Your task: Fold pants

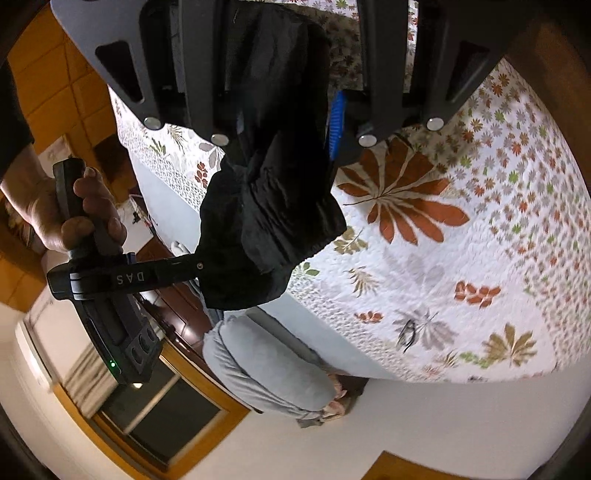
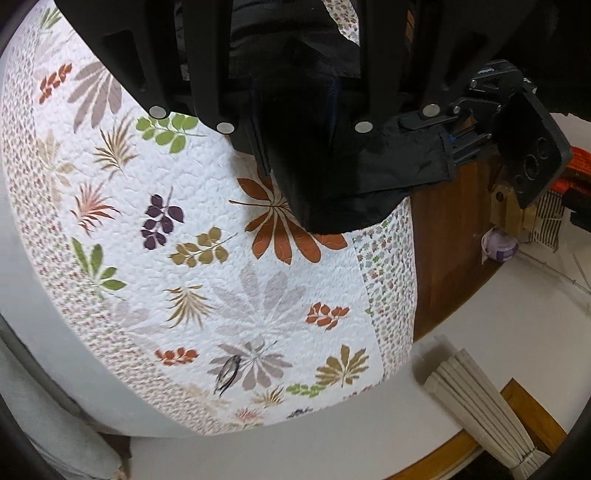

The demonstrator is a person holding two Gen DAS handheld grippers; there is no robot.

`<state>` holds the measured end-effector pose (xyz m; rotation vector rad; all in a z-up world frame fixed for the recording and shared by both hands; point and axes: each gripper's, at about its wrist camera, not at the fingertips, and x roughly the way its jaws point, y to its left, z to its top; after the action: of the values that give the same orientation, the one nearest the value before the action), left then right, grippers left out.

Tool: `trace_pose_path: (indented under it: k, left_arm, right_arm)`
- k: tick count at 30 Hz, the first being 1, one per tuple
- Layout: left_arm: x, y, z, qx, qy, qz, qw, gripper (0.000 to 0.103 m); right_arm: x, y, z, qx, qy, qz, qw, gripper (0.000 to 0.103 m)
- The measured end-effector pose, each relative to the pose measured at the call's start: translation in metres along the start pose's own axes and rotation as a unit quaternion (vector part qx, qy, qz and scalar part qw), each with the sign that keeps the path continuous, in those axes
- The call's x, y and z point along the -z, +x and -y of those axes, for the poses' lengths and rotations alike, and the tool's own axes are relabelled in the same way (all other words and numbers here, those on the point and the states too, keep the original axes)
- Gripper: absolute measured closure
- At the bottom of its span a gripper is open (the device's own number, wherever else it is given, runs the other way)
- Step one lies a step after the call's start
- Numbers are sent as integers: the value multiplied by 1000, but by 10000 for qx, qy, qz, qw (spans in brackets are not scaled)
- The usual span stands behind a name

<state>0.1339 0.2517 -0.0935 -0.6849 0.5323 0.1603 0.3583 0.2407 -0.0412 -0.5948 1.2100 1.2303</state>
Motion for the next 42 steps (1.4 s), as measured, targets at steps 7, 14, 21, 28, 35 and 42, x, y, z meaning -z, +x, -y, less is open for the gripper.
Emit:
trace_pose_path:
  k: [7,14,21,28,35,42]
  left_arm:
    - [0,-15,30,26,366,6,9993,74]
    - [2,-28,65,100,767,35,9970,74]
    - [6,-36,105,208,1215,-3,9924,74]
    - [14,-37,143,355,1535,-80,9875,74]
    - [24,-34,176,468,1883,-159,9809,75]
    - [43,-26,219,614,2254,-258,9720,75]
  right_arm:
    - [24,-38,-3,143,134,340,9992,76]
    - [49,-75,-4,351,252,594,9973,76]
    - [86,-112,4,500,474,901,9935,76]
    - [122,-137,19,552,721,1179,9889,76]
    - [157,-160,32,671,714,1374,9857,76]
    - [195,-177,54,665,850,1548,9820,76]
